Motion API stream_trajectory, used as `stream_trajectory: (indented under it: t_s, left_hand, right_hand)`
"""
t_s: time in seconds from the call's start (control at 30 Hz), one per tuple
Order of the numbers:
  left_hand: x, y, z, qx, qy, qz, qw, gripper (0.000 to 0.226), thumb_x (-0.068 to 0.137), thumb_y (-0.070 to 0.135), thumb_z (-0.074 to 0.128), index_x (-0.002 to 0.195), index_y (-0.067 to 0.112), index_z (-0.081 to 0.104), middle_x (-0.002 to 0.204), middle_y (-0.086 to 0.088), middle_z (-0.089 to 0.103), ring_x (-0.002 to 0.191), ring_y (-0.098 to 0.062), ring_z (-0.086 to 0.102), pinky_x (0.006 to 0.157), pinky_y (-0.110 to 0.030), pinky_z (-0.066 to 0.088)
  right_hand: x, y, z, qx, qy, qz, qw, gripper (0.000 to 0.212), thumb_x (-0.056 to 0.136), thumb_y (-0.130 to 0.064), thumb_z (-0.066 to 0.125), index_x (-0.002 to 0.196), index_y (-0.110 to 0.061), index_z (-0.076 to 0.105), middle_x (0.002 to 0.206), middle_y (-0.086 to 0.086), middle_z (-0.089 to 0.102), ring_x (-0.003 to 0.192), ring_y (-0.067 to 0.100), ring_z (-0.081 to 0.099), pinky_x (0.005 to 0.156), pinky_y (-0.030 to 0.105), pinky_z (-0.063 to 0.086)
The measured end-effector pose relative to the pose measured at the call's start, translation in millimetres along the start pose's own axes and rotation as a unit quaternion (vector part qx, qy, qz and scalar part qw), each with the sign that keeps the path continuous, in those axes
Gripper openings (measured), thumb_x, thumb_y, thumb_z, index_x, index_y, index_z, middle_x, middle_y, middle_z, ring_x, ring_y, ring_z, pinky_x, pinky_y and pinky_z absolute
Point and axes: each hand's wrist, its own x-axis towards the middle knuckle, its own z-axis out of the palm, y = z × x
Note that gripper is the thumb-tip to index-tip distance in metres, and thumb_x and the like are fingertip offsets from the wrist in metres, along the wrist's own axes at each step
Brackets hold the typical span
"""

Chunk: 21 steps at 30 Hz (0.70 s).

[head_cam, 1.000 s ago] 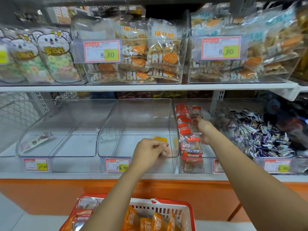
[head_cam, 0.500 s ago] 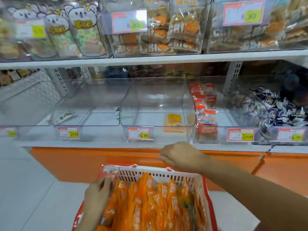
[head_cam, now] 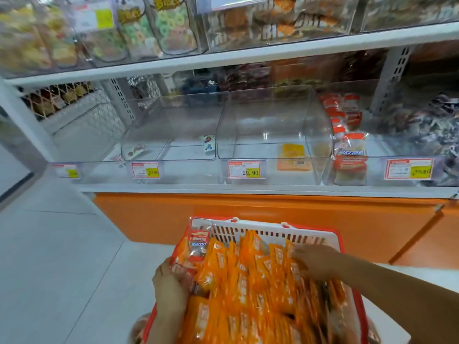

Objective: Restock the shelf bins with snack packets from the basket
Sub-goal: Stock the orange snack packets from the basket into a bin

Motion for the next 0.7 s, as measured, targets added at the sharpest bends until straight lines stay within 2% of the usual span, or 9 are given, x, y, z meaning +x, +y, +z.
stream_trajectory:
  t_s: [0.07,0.1,0.17,0.27,0.37,0.5,0.57,0.63,0.7]
  left_hand:
    - [-4,4,-4,-0.047,0.003,0.004,0.999,0.034,0.089,0.046,0.051,0.118,0.027,0.055,0.109,0.001,0.064,0.099,-0.023,0.062,0.084,-0.045,0.055]
    - [-7,7,-6,-0.046,0.005,0.01,0.999,0.027,0.092,0.041,0.05,0.114,0.026,0.057,0.105,0.003,0.064,0.095,-0.021,0.063,0.082,-0.039,0.055]
    - [-13,16,-14,0.002,0.0,0.012,1.0,0.019,0.095,0.026,0.052,0.108,0.017,0.062,0.101,-0.003,0.067,0.088,-0.022,0.063,0.077,-0.03,0.049]
    - [-8,23,-31,0.062,-0.031,-0.006,0.998,0.016,0.093,0.022,0.057,0.097,0.014,0.07,0.096,-0.006,0.072,0.083,-0.021,0.064,0.073,-0.028,0.05]
    - [-5,48,-55,-0.022,0.005,0.035,0.999,0.012,0.092,0.014,0.057,0.083,0.016,0.066,0.078,0.0,0.068,0.078,-0.023,0.066,0.063,-0.03,0.051]
    - [-13,122,-87,-0.212,0.023,0.104,0.971,0.009,0.094,0.016,0.055,0.089,0.014,0.062,0.081,0.004,0.066,0.078,-0.012,0.063,0.061,-0.024,0.044]
    - [-19,155,-94,-0.332,0.002,0.09,0.939,0.011,0.095,0.017,0.053,0.093,0.012,0.062,0.081,-0.001,0.066,0.075,-0.014,0.063,0.064,-0.027,0.046]
    - [-26,185,-95,-0.426,-0.005,0.077,0.901,0.014,0.097,0.019,0.051,0.095,0.009,0.062,0.074,-0.009,0.063,0.067,-0.019,0.059,0.066,-0.033,0.047]
    - [-30,213,-90,-0.486,-0.007,0.079,0.871,0.017,0.098,0.019,0.049,0.093,0.006,0.059,0.067,-0.013,0.054,0.062,-0.018,0.053,0.065,-0.032,0.044]
  right_hand:
    - [1,-1,0,-0.003,0.004,-0.001,1.0,0.043,0.095,-0.039,0.045,0.136,-0.026,0.045,0.143,-0.005,0.044,0.129,0.018,0.044,0.111,0.04,0.032]
    - [2,-1,0,0.001,-0.001,0.001,1.0,0.042,0.094,-0.038,0.045,0.134,-0.026,0.046,0.142,-0.005,0.046,0.128,0.017,0.045,0.111,0.039,0.033]
    - [3,-2,-4,0.012,-0.005,0.007,1.0,0.038,0.094,-0.036,0.047,0.131,-0.027,0.048,0.136,-0.005,0.051,0.124,0.016,0.048,0.11,0.038,0.035]
    - [6,1,-7,0.017,-0.018,0.018,1.0,0.039,0.093,-0.034,0.049,0.131,-0.027,0.047,0.131,-0.004,0.055,0.117,0.015,0.053,0.103,0.032,0.042]
    - [10,-3,-13,0.067,0.004,0.03,0.997,0.046,0.093,-0.031,0.054,0.137,-0.028,0.043,0.133,-0.005,0.053,0.113,0.011,0.055,0.096,0.025,0.046]
    - [6,-22,-62,0.219,0.057,-0.008,0.974,0.059,0.091,-0.043,0.059,0.144,-0.027,0.038,0.151,-0.006,0.034,0.131,0.015,0.043,0.106,0.029,0.038]
    - [-6,-30,-102,0.374,0.054,-0.064,0.924,0.059,0.087,-0.048,0.062,0.14,-0.027,0.045,0.142,-0.008,0.047,0.123,0.012,0.051,0.102,0.025,0.042]
    - [-24,-38,-136,0.531,0.05,-0.128,0.836,0.049,0.083,-0.043,0.065,0.129,-0.026,0.057,0.122,-0.008,0.064,0.109,0.009,0.062,0.094,0.025,0.05]
    - [-40,-40,-157,0.593,0.087,-0.162,0.784,0.045,0.08,-0.037,0.067,0.121,-0.02,0.064,0.115,-0.004,0.068,0.108,0.013,0.064,0.095,0.03,0.051]
